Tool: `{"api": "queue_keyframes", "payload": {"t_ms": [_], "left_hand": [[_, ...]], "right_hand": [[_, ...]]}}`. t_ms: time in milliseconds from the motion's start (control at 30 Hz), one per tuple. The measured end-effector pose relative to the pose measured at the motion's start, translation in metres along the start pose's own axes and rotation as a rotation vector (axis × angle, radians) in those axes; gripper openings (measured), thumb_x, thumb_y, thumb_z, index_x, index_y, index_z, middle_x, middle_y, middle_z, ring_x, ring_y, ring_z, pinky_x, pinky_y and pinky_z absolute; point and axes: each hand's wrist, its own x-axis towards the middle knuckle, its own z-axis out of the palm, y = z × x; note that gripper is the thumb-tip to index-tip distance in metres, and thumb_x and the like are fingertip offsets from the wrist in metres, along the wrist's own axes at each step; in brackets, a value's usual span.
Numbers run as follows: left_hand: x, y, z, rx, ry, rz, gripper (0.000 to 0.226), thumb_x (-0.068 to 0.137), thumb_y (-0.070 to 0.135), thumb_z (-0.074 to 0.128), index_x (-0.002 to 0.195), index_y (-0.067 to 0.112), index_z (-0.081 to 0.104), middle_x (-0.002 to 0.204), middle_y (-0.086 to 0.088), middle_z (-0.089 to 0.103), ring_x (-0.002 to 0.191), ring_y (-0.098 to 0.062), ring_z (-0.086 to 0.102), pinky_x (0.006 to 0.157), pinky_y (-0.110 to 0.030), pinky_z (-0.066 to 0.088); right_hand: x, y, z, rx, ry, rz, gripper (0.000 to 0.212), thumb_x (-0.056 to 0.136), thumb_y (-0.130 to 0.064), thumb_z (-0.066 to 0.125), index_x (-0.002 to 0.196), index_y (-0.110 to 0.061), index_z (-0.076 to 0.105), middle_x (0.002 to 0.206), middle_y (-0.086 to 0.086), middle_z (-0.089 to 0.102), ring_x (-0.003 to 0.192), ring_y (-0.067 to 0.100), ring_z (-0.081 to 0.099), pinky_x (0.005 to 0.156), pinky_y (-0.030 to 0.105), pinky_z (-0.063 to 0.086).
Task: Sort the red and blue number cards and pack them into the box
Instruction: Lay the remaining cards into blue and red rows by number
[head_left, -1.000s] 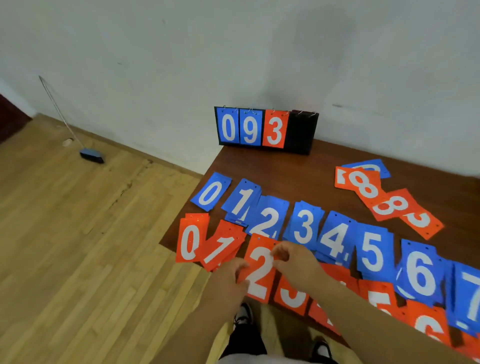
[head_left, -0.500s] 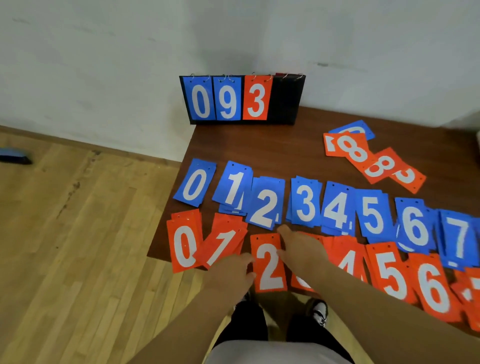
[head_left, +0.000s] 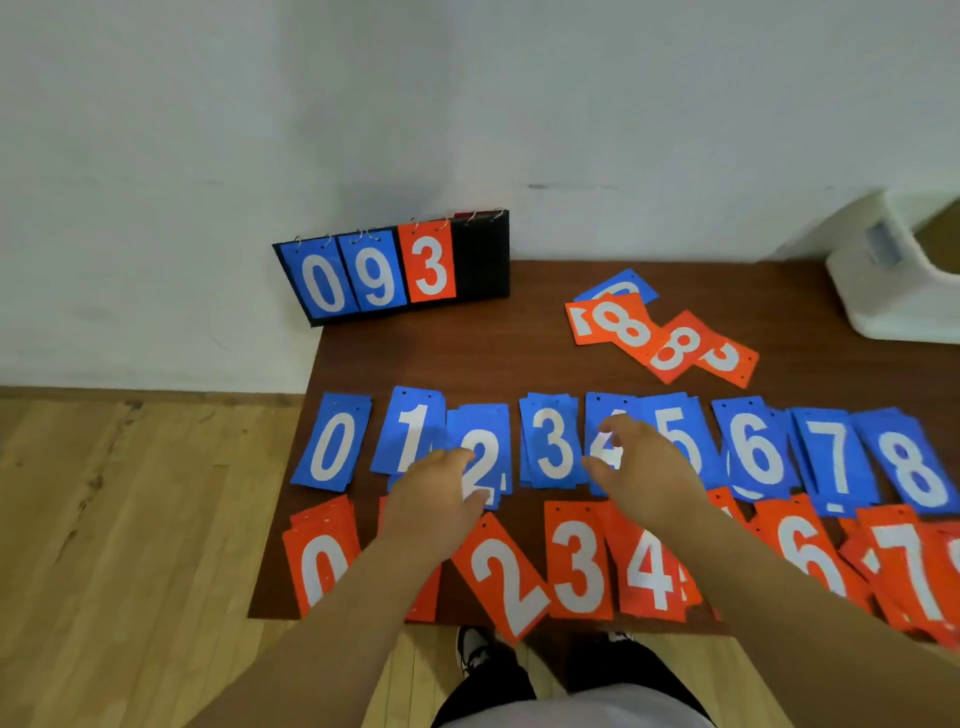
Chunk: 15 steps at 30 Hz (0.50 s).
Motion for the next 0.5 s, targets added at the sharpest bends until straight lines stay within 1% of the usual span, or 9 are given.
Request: {"api": "queue_keyframes", "payload": {"t_ms": [67,133,200,300,333,367,433,500], "left_hand": [[0.024,0.019,-0.002,0.012,-0.018,0.023,0.049,0.095,0.046,0.064,0.138,0.025,0.053,0.128,0.002,0.059,0.120,-0.020,0.056,0.095,-0.041,0.052],[0.049,0.042,-0.002,0.029,-0.035,0.031,0.054,0.095,0.047,0.064,0.143,0.026,0.049,0.136,0.002,0.055,0.125,-0.022,0.054,0.100,-0.042,0.050],[0.074,0.064,0.000,0.039,-0.025,0.045,0.057,0.094,0.048,0.064,0.145,0.029,0.047,0.139,0.003,0.053,0.127,-0.021,0.052,0.101,-0.042,0.050],[0.111,0.097,0.002,0.044,-0.021,0.056,0.058,0.093,0.048,0.065,0.145,0.031,0.047,0.138,0.006,0.052,0.128,-0.020,0.051,0.100,-0.041,0.050],[0.124,0.108,0.003,0.050,-0.024,0.056,0.058,0.093,0.048,0.065,0.145,0.031,0.046,0.137,0.006,0.052,0.127,-0.019,0.051,0.099,-0.041,0.051],[0.138,0.120,0.004,0.061,-0.024,0.054,0.057,0.093,0.049,0.065,0.144,0.032,0.046,0.135,0.006,0.052,0.126,-0.019,0.052,0.098,-0.041,0.051],[0.166,0.141,0.007,0.084,-0.026,0.047,0.057,0.092,0.050,0.066,0.143,0.032,0.047,0.133,0.007,0.053,0.124,-0.018,0.053,0.097,-0.041,0.052],[0.193,0.161,0.016,0.105,-0.041,0.046,0.058,0.092,0.051,0.066,0.143,0.032,0.047,0.134,0.006,0.053,0.123,-0.018,0.053,0.097,-0.040,0.052]], "right_hand": [[0.010,0.018,-0.019,0.047,0.046,0.039,0.053,0.091,-0.042,0.070,0.137,-0.021,0.054,0.133,0.004,0.060,0.112,0.023,0.062,0.088,0.036,0.051],[0.023,0.039,-0.038,0.084,0.072,0.081,0.054,0.091,-0.041,0.071,0.138,-0.020,0.054,0.135,0.004,0.059,0.114,0.025,0.061,0.086,0.034,0.048],[0.038,0.061,-0.056,0.099,0.091,0.097,0.051,0.090,-0.042,0.071,0.134,-0.022,0.055,0.129,0.004,0.059,0.107,0.025,0.064,0.081,0.034,0.049],[0.067,0.094,-0.082,0.111,0.095,0.106,0.041,0.089,-0.039,0.073,0.123,-0.021,0.060,0.118,0.000,0.064,0.093,0.025,0.066,0.077,0.039,0.054],[0.078,0.105,-0.091,0.113,0.099,0.128,0.044,0.088,-0.039,0.074,0.125,-0.020,0.060,0.120,0.001,0.063,0.095,0.026,0.067,0.079,0.041,0.056],[0.089,0.116,-0.099,0.109,0.103,0.160,0.049,0.086,-0.041,0.074,0.128,-0.020,0.059,0.125,0.003,0.062,0.101,0.028,0.066,0.083,0.043,0.057],[0.114,0.138,-0.113,0.109,0.104,0.224,0.056,0.083,-0.043,0.076,0.132,-0.022,0.058,0.131,0.006,0.059,0.109,0.029,0.063,0.086,0.043,0.056],[0.140,0.161,-0.122,0.129,0.082,0.253,0.053,0.081,-0.041,0.078,0.126,-0.020,0.061,0.125,0.008,0.060,0.105,0.030,0.063,0.084,0.040,0.055]]}}
